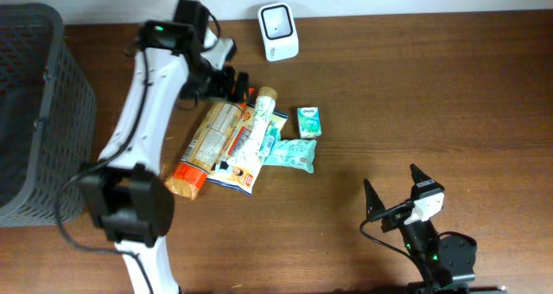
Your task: Scan the item barcode
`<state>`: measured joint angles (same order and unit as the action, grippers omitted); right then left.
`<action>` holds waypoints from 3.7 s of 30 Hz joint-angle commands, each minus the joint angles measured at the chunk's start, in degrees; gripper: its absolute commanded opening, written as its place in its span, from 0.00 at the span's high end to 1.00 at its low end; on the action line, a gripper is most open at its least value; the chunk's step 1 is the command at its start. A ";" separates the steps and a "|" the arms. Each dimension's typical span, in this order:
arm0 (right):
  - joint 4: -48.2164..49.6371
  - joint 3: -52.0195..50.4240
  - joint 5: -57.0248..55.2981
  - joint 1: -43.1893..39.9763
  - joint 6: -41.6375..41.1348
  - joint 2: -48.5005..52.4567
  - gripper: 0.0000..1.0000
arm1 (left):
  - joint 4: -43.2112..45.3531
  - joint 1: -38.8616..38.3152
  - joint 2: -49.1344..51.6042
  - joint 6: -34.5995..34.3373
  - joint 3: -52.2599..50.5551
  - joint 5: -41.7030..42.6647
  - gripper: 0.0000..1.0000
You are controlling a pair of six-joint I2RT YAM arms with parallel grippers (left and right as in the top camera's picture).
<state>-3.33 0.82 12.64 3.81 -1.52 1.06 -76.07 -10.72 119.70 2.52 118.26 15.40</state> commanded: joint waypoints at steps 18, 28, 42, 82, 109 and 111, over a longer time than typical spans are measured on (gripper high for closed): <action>-0.09 -0.50 -0.48 0.31 -0.48 -0.22 0.01 | -2.51 9.03 -28.13 0.24 4.79 -10.34 0.01; -0.09 -0.50 -0.48 0.31 -0.48 -0.22 0.01 | 32.17 9.03 -71.43 -3.65 -52.72 -17.99 0.01; -0.09 -0.50 -0.48 0.31 -0.46 -0.22 0.01 | 34.40 9.03 -82.05 -4.24 -78.27 -0.07 0.01; -0.83 -0.50 -16.98 0.31 11.15 -0.22 0.01 | 71.91 9.03 -119.40 21.79 -117.74 -10.73 0.01; -53.18 87.97 12.92 0.31 14.58 87.10 0.01 | 71.91 9.03 -119.40 21.79 -117.74 -10.73 0.01; -50.58 87.97 16.79 0.31 14.60 92.50 0.02 | 71.91 9.03 -119.40 21.81 -117.74 -10.73 0.01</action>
<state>-55.16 87.72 24.43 3.81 12.67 89.73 -4.21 -1.80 0.58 23.44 0.91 5.06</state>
